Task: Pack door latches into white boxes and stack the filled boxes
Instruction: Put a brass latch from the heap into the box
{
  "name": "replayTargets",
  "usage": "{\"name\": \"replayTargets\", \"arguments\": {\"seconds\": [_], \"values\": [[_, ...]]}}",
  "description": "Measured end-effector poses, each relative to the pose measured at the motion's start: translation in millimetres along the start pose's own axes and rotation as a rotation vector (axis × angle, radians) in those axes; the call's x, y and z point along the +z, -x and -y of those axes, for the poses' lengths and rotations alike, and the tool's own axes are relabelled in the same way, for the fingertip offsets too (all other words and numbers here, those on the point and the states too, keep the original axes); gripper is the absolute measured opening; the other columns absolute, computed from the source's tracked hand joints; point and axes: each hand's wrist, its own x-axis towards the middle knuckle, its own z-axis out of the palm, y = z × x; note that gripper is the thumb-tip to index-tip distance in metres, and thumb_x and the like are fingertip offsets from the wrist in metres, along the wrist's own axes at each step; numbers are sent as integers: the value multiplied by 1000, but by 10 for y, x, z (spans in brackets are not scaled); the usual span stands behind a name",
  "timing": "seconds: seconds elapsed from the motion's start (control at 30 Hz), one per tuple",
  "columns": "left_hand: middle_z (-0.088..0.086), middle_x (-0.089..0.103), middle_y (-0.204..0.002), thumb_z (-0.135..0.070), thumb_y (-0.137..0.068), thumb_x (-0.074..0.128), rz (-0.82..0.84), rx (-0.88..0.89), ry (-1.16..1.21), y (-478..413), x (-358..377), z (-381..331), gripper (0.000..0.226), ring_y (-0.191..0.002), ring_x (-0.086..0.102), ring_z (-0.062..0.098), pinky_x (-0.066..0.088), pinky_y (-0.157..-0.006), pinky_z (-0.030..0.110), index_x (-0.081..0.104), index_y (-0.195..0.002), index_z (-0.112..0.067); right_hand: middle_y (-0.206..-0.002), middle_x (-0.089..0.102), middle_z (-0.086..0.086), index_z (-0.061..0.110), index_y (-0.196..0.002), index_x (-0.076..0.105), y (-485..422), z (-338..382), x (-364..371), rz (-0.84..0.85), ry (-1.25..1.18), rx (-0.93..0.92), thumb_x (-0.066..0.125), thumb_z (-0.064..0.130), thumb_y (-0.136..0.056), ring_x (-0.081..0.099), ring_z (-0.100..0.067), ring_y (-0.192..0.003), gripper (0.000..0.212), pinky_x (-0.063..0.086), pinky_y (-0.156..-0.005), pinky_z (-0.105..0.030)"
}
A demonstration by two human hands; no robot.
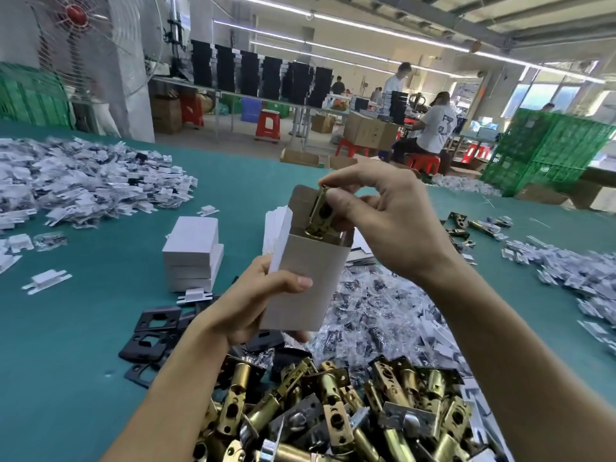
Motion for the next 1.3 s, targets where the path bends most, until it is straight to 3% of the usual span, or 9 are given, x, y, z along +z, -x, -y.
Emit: {"name": "replayTargets", "arguments": {"seconds": [0.17, 0.33, 0.43, 0.53, 0.6, 0.77, 1.0, 1.13, 1.3], "values": [[36, 61, -110, -27, -60, 79, -103, 103, -49, -14, 50, 3, 55, -81, 67, 37, 56, -51, 42, 67, -111, -10, -93, 73, 4, 20, -102, 78, 44, 58, 13, 126, 228, -33, 71, 18, -90, 65, -9, -87, 14, 50, -85, -33], [28, 65, -100, -27, -60, 81, -141, 144, -68, -3, 47, 12, 45, -76, 69, 34, 56, -48, 41, 72, -102, -15, -101, 61, 11, 33, -99, 76, 50, 30, -30, 227, 455, -34, 61, 35, -95, 50, -12, -105, 16, 36, -98, -42], [37, 61, -108, -27, -64, 79, -163, 198, -39, -4, 22, 1, 50, -81, 68, 42, 56, -50, 42, 68, -110, -10, -100, 59, 10, 27, -105, 74, 105, -151, -157, -6, 309, -9, 57, 25, -98, 52, -10, -101, 18, 40, -91, -29], [42, 57, -116, -26, -65, 79, -203, 270, 5, 1, 3, -18, 59, -89, 66, 50, 57, -52, 43, 62, -118, -5, -89, 68, 10, 15, -107, 74, 248, -583, -398, -187, 259, 206, 55, 16, -99, 65, -21, -83, 20, 53, -78, -37], [40, 58, -118, -26, -61, 85, -225, 302, 66, -7, 12, -25, 58, -90, 68, 49, 58, -52, 44, 66, -113, -8, -89, 72, 0, 9, -107, 73, 408, -948, -555, -17, 441, 438, 56, 11, -98, 65, -23, -72, 20, 53, -69, -37], [12, 73, -100, -47, -48, 97, -221, 321, 88, -50, 70, 3, 59, -86, 71, 37, 60, -55, 49, 77, -97, -20, -103, 71, -2, 17, -111, 71, 907, -1513, -677, 470, 690, 763, 71, 19, -88, 66, -15, -87, 23, 56, -83, -31], [15, 70, -104, -25, -62, 86, -262, 331, -83, -98, 100, 146, 55, -91, 71, 38, 61, -63, 46, 69, -110, -5, -102, 72, 1, 22, -112, 72, 1103, -1624, -606, 347, 793, 693, 69, 19, -87, 64, -16, -89, 25, 55, -83, -35], [19, 68, -104, -23, -64, 86, -254, 333, -119, -126, 138, 201, 48, -92, 70, 36, 62, -66, 45, 72, -107, -7, -83, 75, -1, 20, -117, 69, 985, -1389, -637, 89, 646, 520, 63, 12, -92, 67, -18, -68, 27, 55, -69, -36], [19, 69, -95, -22, -63, 86, -229, 335, -117, -148, 161, 246, 38, -80, 70, 29, 61, -63, 41, 75, -96, -8, -93, 70, -4, 20, -119, 61, 689, -622, -617, -55, -114, 227, 67, 30, -78, 71, -16, -86, 43, 59, -78, -27]]}}
